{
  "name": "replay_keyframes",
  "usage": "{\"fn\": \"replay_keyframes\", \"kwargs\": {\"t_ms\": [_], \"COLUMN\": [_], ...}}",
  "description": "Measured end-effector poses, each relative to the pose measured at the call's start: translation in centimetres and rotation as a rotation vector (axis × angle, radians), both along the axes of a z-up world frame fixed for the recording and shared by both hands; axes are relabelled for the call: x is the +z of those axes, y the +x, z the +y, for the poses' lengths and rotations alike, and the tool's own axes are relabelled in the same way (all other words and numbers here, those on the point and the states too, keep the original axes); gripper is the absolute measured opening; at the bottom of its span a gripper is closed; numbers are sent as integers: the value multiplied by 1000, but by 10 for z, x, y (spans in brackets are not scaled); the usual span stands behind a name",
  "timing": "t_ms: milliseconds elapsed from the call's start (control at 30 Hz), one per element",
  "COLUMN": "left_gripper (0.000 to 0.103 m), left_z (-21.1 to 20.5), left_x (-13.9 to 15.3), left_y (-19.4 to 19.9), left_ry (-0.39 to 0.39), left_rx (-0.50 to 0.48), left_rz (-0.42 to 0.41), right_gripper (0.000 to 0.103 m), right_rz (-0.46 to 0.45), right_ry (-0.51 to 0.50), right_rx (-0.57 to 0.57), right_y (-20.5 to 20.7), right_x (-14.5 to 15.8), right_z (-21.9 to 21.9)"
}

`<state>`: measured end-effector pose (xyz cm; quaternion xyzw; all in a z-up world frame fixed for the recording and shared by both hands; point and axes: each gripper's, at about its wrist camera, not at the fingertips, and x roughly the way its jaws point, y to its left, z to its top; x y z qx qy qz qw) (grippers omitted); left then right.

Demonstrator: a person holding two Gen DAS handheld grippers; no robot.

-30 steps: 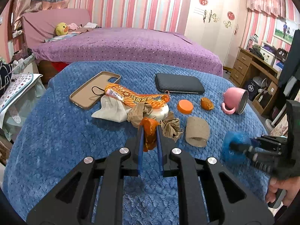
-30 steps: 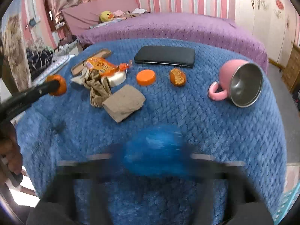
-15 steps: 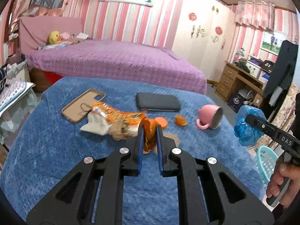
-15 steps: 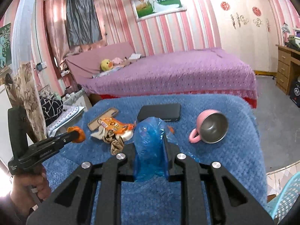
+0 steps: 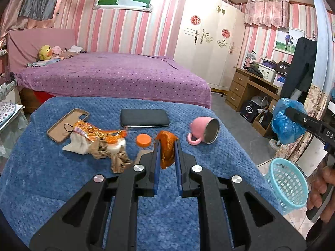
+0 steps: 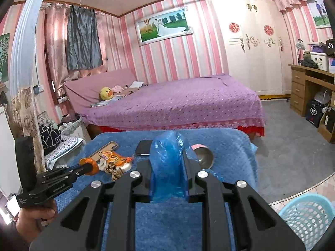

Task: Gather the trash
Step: 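Carry the blue bag and orange peel toward the wastebasket with both grippers, then open both grippers over the wastebasket to drop the bag and peel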

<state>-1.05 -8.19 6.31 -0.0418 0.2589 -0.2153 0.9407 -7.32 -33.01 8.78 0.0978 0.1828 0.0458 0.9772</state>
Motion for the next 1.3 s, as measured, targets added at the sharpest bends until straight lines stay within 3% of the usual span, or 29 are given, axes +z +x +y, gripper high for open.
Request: {"fn": "replay_keyframes", "kwargs": {"t_ms": [400, 767, 1100, 1300], "left_gripper": [11, 11, 11, 11], "left_z": [-42, -136, -220, -269], "left_x": [15, 44, 30, 15], "left_y": [-7, -28, -54, -75], "left_ry": [-13, -39, -20, -43], "left_rx": [-56, -208, -358, -480], "left_rz": [-10, -34, 0, 62], "right_gripper": [20, 20, 23, 23], "right_rz": [2, -34, -54, -59], "right_ry": [-43, 62, 134, 148], "right_rx": [-76, -237, -332, -380], "right_y": [-28, -69, -97, -114], "right_x": [17, 18, 11, 8], "right_z": [-50, -121, -167, -189]}}
